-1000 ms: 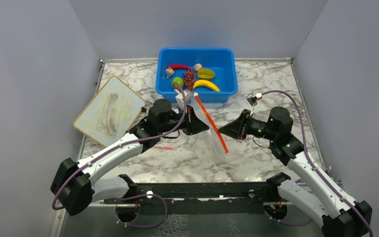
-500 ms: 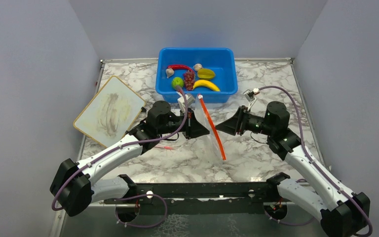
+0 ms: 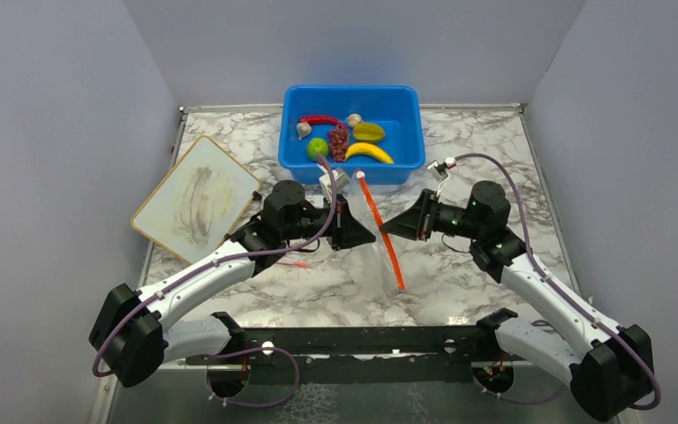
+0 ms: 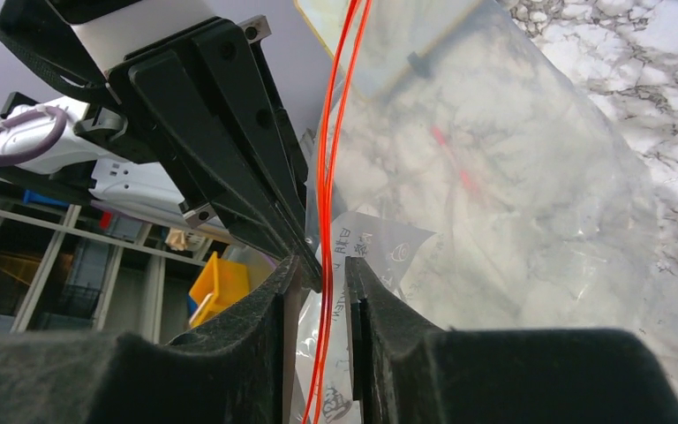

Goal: Place the food in the zip-top bag and seal the zipper
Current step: Open the zipper of the food storage bag.

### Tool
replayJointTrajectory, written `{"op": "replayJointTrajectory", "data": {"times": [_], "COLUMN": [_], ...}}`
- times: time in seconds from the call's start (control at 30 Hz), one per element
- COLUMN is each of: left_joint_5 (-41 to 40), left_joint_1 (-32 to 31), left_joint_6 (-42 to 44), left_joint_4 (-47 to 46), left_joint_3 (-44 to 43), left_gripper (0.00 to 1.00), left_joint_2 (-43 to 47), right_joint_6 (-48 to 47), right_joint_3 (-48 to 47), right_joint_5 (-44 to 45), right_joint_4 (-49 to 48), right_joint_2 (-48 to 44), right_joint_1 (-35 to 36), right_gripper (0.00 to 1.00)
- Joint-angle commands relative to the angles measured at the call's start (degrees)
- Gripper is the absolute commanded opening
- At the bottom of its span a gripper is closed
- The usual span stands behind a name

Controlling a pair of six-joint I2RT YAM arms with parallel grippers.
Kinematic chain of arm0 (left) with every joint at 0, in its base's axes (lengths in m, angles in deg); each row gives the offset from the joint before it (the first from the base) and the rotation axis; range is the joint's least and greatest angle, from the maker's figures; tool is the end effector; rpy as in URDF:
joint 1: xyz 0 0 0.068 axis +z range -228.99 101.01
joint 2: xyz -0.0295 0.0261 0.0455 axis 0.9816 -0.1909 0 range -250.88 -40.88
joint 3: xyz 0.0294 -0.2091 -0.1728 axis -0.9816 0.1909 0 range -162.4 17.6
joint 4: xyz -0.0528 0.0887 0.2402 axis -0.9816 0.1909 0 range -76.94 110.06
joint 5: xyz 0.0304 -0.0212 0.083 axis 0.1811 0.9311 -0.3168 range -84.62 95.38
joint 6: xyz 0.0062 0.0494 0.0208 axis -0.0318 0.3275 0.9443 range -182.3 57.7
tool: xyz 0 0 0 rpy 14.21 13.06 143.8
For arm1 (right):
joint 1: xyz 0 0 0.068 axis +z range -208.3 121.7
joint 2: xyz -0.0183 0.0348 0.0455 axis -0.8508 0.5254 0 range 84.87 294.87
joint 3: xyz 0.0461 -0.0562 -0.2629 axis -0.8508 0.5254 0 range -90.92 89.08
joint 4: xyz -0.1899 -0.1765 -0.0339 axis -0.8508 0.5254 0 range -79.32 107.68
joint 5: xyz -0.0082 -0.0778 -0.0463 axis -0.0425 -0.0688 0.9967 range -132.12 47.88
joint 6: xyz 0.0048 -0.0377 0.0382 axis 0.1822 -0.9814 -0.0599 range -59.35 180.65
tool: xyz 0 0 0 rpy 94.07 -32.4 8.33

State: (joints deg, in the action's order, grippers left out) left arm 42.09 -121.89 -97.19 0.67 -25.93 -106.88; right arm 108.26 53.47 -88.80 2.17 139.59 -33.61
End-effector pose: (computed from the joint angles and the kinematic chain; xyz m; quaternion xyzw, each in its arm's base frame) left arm 0.1781 -0.1945 0.2985 0.2525 0.7117 -0.5706 0.3228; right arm 0.1849 0.1135 0.2874 -0.1077 0.7426 0.5921 0.2938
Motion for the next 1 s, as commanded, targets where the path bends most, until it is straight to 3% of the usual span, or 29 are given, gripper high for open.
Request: {"op": "replayJointTrajectory", "data": {"times": [0.0, 0.07, 0.23, 0.73, 0.97], "left_joint_5": [1.7, 1.7, 1.8, 4.8, 5.4], "left_joint_1": [-0.4, -0.5, -0.5, -0.5, -0.4], "left_joint_6": [1.6, 1.7, 2.6, 5.0, 5.5], "left_joint_4": [-2.3, -2.5, -2.5, -2.3, -0.7], "left_joint_3": [1.0, 1.4, 1.8, 3.6, 4.1], "left_gripper": [0.00, 0.00, 0.00, 0.00, 0.00], "left_joint_2": [0.8, 0.9, 1.2, 7.9, 9.8], "right_joint_6": [1.7, 1.8, 4.3, 2.8, -2.5], "right_joint_3": [1.3, 1.4, 2.6, 1.7, -0.6], "right_joint_5": [-2.4, -2.5, -4.1, -5.3, -0.7], "right_joint_4": [-4.7, -4.9, -7.9, -5.1, 2.0], "right_joint_2": [0.2, 0.5, 0.6, -3.0, -3.7], "right_joint_1": [0.3, 0.3, 0.3, 0.2, 0.2], "right_gripper": [0.25, 0.23, 0.01, 0.01, 0.01]}}
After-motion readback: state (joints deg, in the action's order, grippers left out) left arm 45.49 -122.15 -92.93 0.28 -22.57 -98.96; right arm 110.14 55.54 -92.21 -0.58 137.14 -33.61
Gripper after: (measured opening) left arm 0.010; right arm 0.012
